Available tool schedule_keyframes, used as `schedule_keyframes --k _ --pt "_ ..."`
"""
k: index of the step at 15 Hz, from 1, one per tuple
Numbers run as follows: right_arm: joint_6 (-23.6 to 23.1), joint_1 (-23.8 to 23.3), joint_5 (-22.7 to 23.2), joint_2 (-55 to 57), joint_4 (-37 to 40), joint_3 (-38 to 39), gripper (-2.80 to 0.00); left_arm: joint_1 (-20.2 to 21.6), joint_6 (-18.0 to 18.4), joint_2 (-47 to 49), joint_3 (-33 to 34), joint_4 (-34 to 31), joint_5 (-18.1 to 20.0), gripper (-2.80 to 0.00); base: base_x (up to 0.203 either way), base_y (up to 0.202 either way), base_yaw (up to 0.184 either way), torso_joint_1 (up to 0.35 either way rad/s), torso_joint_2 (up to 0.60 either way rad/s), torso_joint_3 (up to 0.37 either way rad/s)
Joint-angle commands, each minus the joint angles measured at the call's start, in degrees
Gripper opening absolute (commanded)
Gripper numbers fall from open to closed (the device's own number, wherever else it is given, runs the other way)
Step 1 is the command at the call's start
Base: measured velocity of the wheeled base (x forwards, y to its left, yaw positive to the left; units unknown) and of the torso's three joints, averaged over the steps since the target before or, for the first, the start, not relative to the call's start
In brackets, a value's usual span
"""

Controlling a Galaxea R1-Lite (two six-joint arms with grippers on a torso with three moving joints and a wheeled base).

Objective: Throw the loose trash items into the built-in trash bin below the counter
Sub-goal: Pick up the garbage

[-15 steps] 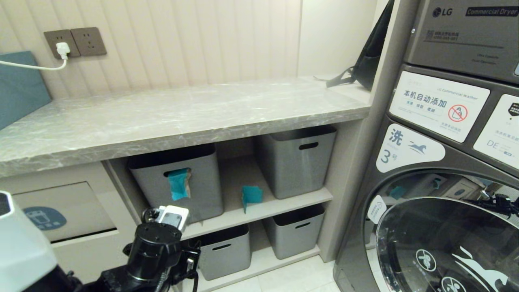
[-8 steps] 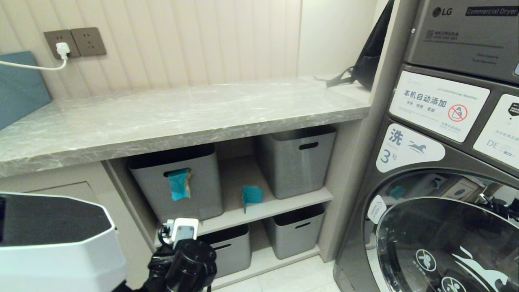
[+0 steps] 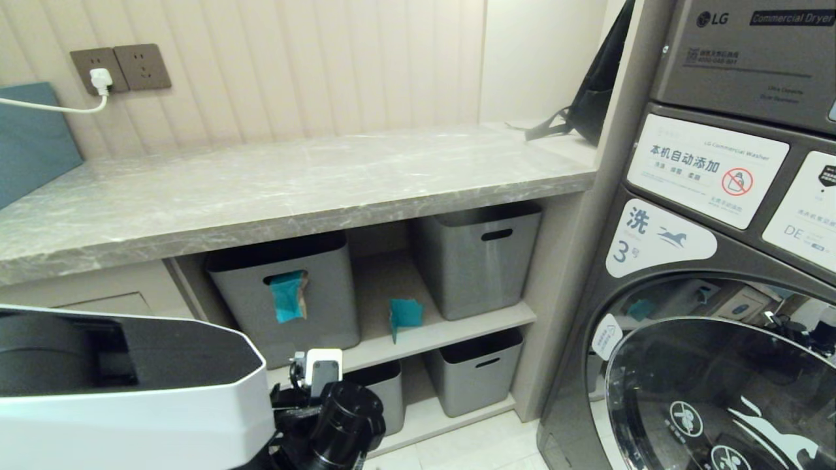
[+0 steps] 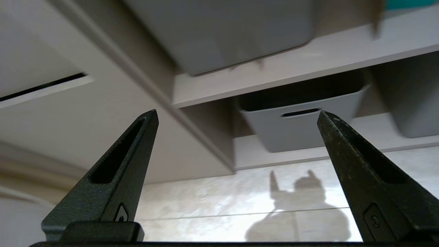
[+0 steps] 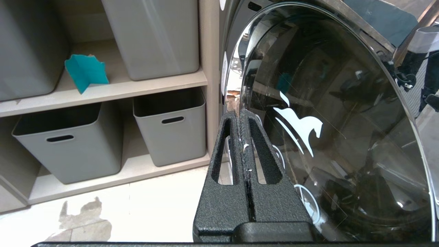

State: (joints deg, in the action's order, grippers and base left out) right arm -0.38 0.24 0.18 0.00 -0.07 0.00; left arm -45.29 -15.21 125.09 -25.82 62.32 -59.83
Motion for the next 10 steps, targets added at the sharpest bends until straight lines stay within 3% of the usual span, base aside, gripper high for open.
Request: schedule_keyframes --k 1,3,5,10 --pt "0.0 0.0 0.1 -0.1 0.0 0.0 -2.80 1.7 -0.2 3.2 0.9 0.4 -0.7 0.00 0.000 0.000 0.000 0.000 0.00 0.000" --pt "0.0 0.1 0.0 -0.1 0.0 0.0 -2.80 4.4 -0.3 4.4 -1.5 0.3 -0.4 0.00 0.000 0.000 0.000 0.000 0.00 0.000" --pt "-0.1 0.0 0.0 -0.1 0.0 0.0 -2.80 7.7 2.2 5.5 -4.8 0.3 0.7 0.00 0.000 0.000 0.000 0.000 0.00 0.000" --pt "0.0 0.0 0.0 -0.1 0.0 0.0 -2.80 8.8 3.0 8.1 -12.8 0.8 1.0 0.00 0.000 0.000 0.000 0.000 0.00 0.000"
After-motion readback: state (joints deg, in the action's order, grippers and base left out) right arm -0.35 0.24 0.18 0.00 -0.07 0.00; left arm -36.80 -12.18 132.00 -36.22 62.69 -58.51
